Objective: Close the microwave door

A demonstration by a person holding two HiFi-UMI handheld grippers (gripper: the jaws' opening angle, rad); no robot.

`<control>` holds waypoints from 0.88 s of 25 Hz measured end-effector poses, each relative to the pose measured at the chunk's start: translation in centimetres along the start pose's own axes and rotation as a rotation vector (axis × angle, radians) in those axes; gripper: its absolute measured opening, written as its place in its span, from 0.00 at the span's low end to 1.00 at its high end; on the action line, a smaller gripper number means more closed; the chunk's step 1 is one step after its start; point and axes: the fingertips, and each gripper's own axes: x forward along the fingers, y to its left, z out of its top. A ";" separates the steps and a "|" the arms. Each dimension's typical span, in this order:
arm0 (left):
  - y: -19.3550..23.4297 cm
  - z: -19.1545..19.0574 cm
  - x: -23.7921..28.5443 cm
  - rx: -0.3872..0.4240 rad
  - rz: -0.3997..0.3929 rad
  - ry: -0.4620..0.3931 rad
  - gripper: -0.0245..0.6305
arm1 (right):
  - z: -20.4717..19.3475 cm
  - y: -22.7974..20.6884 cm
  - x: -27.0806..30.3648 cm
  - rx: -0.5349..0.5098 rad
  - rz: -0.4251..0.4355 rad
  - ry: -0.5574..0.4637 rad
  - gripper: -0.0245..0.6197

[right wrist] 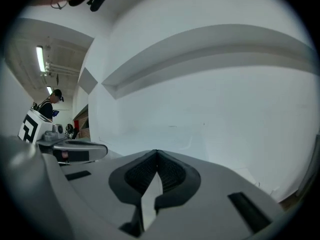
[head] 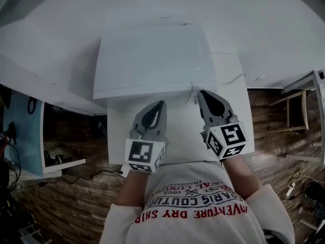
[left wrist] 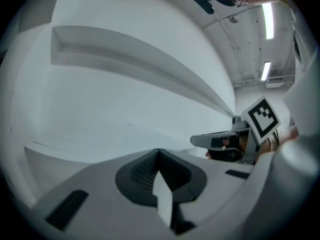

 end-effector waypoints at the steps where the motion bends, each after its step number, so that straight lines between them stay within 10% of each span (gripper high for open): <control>1: -0.1 0.5 -0.6 0.010 -0.004 -0.010 0.04 | 0.2 0.6 -0.6 -0.002 -0.006 -0.025 0.06; 22: 3.9 2.4 -10.0 0.010 0.034 -0.191 0.04 | -1.7 10.1 -2.9 -0.019 -0.075 -0.105 0.06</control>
